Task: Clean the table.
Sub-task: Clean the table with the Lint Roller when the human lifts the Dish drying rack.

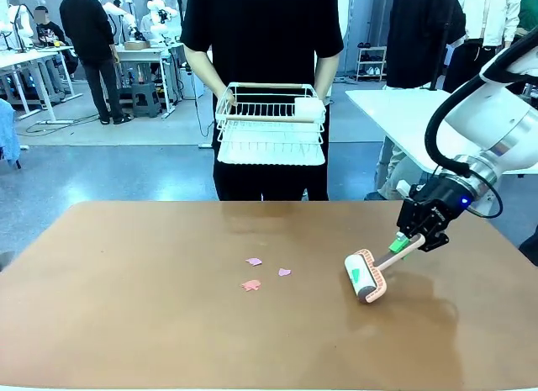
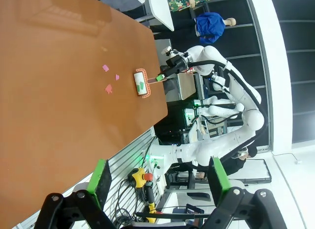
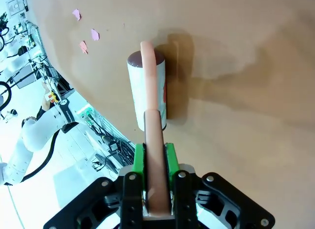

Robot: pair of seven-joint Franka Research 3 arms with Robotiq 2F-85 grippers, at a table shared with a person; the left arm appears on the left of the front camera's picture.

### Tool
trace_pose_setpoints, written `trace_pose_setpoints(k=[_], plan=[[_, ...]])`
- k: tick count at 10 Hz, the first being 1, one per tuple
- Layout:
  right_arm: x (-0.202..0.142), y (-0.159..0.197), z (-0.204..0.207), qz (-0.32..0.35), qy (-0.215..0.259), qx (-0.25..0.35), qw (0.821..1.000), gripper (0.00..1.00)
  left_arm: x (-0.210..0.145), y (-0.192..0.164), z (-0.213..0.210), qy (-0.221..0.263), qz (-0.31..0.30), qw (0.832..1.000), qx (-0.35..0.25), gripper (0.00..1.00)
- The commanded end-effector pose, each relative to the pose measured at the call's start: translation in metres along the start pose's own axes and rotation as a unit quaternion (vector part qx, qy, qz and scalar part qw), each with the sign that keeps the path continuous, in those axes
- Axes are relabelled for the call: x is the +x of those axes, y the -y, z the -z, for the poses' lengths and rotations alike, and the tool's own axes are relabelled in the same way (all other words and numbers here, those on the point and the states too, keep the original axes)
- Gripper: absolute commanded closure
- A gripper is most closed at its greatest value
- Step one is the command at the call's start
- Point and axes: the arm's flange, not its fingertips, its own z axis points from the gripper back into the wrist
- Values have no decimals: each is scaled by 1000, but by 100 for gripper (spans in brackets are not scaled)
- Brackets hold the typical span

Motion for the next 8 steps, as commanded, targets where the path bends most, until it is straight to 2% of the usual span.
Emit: trace_pose_setpoints(k=[1, 3, 8], plan=[[15, -8, 34, 35, 63, -27, 997, 79, -1, -1, -3, 1, 11, 1000, -10, 0], [16, -24, 61, 46, 87, 4, 995, 79, -1, -1, -3, 1, 11, 1000, -10, 0], [29, -54, 130, 76, 117, 14, 990, 79, -1, -1, -3, 1, 11, 1000, -10, 0]])
